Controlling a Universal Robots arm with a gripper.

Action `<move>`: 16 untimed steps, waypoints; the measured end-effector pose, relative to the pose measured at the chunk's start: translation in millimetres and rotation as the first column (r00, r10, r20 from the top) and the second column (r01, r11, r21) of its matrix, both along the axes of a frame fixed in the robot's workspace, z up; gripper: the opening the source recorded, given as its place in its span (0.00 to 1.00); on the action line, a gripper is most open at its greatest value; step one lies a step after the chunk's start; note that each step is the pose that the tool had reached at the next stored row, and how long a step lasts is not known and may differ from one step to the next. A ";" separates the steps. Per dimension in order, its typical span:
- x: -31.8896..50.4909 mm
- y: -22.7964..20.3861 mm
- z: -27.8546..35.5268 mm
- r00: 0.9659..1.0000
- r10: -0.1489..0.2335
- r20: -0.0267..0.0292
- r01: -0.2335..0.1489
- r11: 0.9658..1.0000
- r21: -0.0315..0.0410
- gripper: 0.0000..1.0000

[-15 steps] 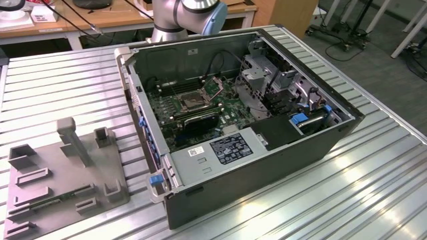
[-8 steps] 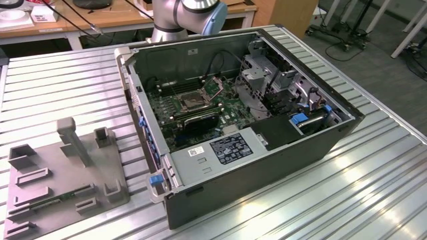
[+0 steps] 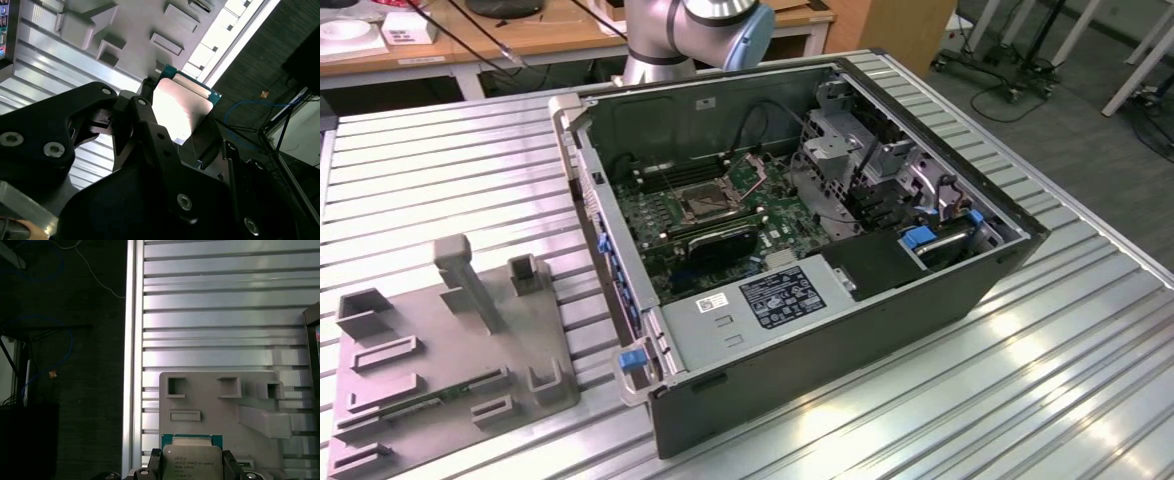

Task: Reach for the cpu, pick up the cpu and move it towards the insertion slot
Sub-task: 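Pick up the cpu and move it towards the insertion slot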

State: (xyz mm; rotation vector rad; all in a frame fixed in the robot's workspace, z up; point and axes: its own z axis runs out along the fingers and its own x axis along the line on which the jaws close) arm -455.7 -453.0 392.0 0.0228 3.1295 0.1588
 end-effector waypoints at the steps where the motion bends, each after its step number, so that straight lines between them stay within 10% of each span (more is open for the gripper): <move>1: 0.0 0.0 1.2 1.000 0.000 0.000 0.000 1.000 0.000 0.55; 16: 0.0 0.0 6.0 1.000 0.000 0.000 0.000 1.000 0.002 0.55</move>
